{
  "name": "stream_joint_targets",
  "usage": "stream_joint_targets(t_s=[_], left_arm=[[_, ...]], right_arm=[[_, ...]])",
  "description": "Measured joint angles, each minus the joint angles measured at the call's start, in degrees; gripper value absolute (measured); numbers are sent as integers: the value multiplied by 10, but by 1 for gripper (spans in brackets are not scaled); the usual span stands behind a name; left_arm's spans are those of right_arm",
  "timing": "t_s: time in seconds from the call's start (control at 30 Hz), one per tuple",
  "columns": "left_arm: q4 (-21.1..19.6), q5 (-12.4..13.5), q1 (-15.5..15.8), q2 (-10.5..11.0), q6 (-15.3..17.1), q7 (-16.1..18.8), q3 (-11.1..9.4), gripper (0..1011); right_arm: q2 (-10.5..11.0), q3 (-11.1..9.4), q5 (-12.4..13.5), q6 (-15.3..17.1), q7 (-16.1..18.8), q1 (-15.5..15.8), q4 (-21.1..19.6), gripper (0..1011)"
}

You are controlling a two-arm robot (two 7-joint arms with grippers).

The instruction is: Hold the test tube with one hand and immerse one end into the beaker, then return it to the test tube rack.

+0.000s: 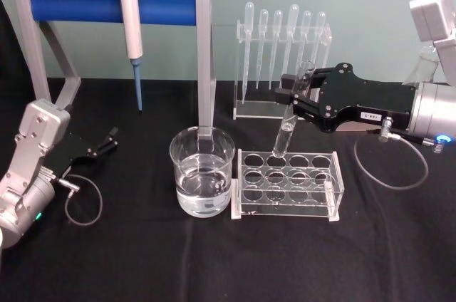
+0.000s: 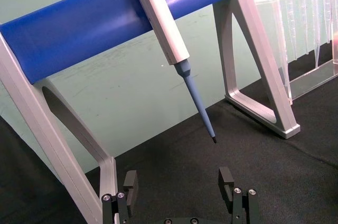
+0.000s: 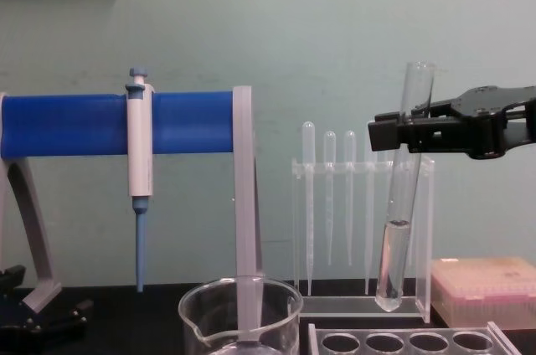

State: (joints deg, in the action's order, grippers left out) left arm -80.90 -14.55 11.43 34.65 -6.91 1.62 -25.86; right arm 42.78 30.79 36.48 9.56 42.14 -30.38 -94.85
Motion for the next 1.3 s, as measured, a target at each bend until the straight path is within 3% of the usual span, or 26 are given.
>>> stream_joint_targets(t_s=[1.3], left_arm=[[0, 0, 0, 0, 0, 0, 0, 1000]], right_arm=[[0, 0, 0, 0, 0, 0, 0, 224]])
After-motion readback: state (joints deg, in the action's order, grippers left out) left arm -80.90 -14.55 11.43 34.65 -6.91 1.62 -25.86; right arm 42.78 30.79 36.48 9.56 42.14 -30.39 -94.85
